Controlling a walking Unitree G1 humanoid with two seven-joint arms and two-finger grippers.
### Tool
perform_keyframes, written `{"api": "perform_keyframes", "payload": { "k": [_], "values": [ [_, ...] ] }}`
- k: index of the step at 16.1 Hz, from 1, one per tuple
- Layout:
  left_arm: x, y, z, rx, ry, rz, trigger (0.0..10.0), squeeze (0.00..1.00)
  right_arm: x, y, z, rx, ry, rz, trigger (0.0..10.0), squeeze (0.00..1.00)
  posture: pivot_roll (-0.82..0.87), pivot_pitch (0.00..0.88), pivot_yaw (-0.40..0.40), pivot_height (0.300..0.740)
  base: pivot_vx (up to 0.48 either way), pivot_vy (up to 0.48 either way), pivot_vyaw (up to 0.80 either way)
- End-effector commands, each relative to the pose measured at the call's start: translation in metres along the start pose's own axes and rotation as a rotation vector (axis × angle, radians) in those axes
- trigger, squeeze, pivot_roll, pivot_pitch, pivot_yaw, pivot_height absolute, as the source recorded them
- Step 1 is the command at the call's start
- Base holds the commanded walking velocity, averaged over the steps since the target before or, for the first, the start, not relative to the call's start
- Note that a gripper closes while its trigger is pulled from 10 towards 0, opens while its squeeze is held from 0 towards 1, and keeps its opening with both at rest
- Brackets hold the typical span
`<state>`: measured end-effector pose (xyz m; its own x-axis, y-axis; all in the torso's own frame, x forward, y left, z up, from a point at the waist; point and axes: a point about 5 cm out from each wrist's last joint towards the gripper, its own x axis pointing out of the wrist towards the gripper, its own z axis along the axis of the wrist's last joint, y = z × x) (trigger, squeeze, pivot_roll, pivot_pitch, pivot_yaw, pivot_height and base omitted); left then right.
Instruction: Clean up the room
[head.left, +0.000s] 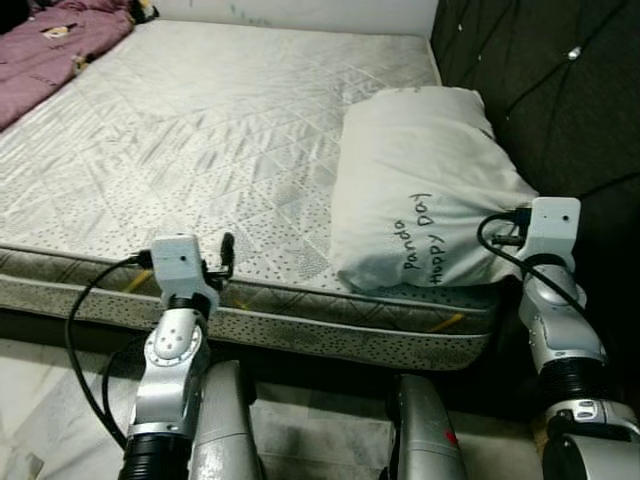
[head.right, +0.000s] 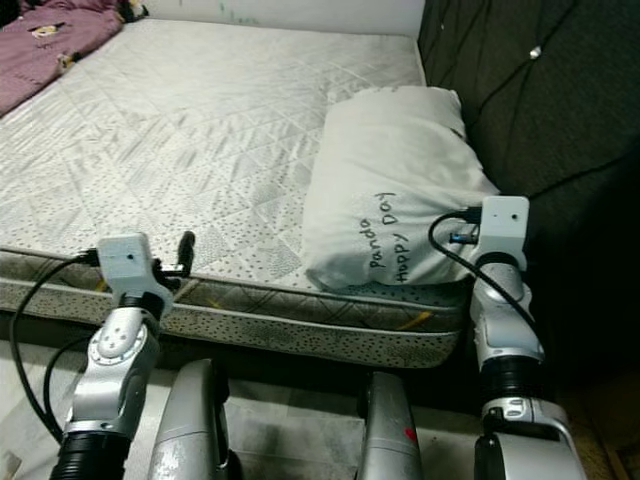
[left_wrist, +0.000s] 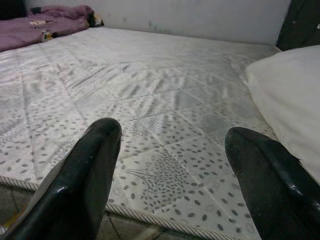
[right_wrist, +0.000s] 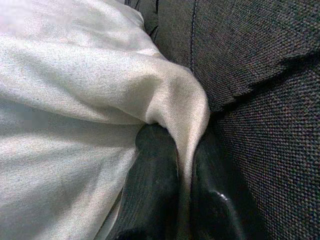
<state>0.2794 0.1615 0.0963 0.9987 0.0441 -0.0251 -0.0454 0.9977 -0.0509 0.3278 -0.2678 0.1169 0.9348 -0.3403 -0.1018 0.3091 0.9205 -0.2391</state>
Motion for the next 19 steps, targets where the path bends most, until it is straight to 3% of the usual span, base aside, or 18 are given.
{"api": "perform_keyframes", "payload": {
  "k": [1, 2, 3, 4, 8, 12, 15, 16, 19],
  "values": [
    [0.005, -0.001, 0.002, 0.003, -0.007, 0.001, 10.0, 0.00, 0.005, -0.018, 0.015, 0.017, -0.063, -0.075, 0.0, 0.00, -0.01, 0.000, -0.013, 0.547, 0.000, 0.000, 0.00],
    [0.005, -0.001, 0.002, 0.002, -0.009, -0.001, 10.0, 0.00, 0.002, -0.014, 0.011, 0.010, -0.057, -0.060, 6.7, 0.00, -0.02, 0.000, -0.011, 0.547, 0.000, 0.000, 0.00],
    [0.007, -0.003, 0.003, 0.001, -0.013, -0.005, 10.0, 0.00, -0.002, -0.005, 0.005, 0.003, -0.051, -0.026, 10.0, 0.00, -0.02, 0.000, -0.010, 0.547, 0.000, 0.000, 0.00],
    [0.008, -0.004, 0.004, -0.001, -0.015, -0.008, 10.0, 0.00, -0.008, 0.003, -0.002, 0.005, -0.052, 0.010, 10.0, 1.00, -0.02, 0.000, -0.010, 0.547, 0.000, 0.000, 0.00],
    [0.010, -0.003, 0.004, -0.004, -0.019, -0.008, 10.0, 0.00, -0.030, 0.027, -0.014, -0.040, -0.093, 0.085, 10.0, 1.00, -0.03, 0.000, -0.010, 0.547, 0.000, 0.000, 0.00],
    [0.016, 0.002, 0.006, 0.000, -0.027, 0.002, 10.0, 0.00, -0.046, 0.035, -0.020, -0.058, -0.111, 0.116, 10.0, 1.00, -0.03, 0.000, -0.008, 0.547, 0.000, 0.000, 0.00],
    [0.020, 0.004, 0.008, 0.003, -0.042, 0.010, 10.0, 0.00, -0.044, 0.032, 0.004, -0.101, -0.235, 0.079, 10.0, 1.00, -0.04, 0.000, 0.000, 0.547, 0.000, 0.000, 0.00],
    [0.021, 0.007, 0.010, 0.002, -0.050, 0.019, 10.0, 0.00, -0.041, 0.035, 0.027, -0.085, -0.322, 0.066, 10.0, 1.00, -0.04, 0.000, 0.003, 0.547, 0.000, 0.000, 0.00],
    [0.024, 0.006, 0.011, 0.002, -0.059, 0.015, 10.0, 0.00, -0.031, 0.057, 0.051, -0.049, -0.393, 0.135, 10.0, 1.00, -0.03, 0.000, -0.001, 0.547, 0.000, 0.000, 0.00]
  ]
}}
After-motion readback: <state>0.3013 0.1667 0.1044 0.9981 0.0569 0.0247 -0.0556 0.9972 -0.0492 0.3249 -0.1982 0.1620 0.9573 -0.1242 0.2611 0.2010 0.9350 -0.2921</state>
